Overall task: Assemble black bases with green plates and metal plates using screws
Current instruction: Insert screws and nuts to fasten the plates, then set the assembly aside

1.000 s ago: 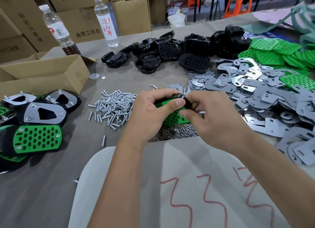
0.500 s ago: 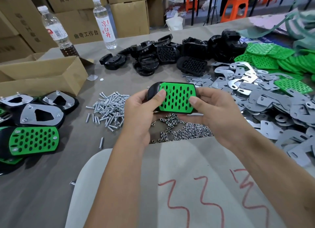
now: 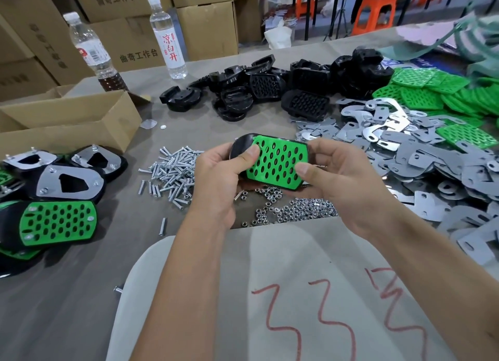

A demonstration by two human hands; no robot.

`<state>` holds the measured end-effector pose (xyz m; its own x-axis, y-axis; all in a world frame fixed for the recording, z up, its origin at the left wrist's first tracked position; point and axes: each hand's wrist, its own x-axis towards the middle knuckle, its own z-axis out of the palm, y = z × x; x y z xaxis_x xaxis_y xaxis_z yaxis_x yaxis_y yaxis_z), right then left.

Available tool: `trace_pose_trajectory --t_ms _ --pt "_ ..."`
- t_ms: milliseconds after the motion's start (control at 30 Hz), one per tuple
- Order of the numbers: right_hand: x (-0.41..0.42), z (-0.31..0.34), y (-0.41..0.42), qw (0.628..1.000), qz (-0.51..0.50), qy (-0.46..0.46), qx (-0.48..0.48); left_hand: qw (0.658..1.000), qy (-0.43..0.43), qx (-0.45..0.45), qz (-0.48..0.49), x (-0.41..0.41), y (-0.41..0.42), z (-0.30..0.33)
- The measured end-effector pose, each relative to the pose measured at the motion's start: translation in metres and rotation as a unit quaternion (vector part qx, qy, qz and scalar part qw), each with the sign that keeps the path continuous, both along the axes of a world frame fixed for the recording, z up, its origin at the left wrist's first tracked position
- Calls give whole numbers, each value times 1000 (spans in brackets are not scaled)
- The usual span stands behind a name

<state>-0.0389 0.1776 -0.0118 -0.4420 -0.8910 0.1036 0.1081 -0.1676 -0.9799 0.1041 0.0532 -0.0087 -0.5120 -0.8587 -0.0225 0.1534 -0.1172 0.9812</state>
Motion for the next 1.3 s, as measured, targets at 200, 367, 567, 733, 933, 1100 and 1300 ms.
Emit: trace_pose_trajectory --t_ms 200,367,567,733,933,1100,1300 --pt "-13 7 6 995 92 -17 33 999 -2 -54 0 -8 10 0" --pt "-1 0 -5 998 -21 -57 0 998 34 52 2 -18 21 0" --pt "-6 0 -4 998 20 -40 32 994 61 87 -10 -16 20 1" --pt "-6 -1 -2 998 26 -48 39 998 25 55 -31 -17 21 3" --pt "0 -4 -3 999 -2 -48 -13 991 15 114 -62 -14 21 7" --pt "0 -6 -6 998 -24 -25 -50 991 48 122 -22 -20 29 6" --pt "8 -9 -8 996 67 51 -16 946 -166 -190 202 -30 29 -5"
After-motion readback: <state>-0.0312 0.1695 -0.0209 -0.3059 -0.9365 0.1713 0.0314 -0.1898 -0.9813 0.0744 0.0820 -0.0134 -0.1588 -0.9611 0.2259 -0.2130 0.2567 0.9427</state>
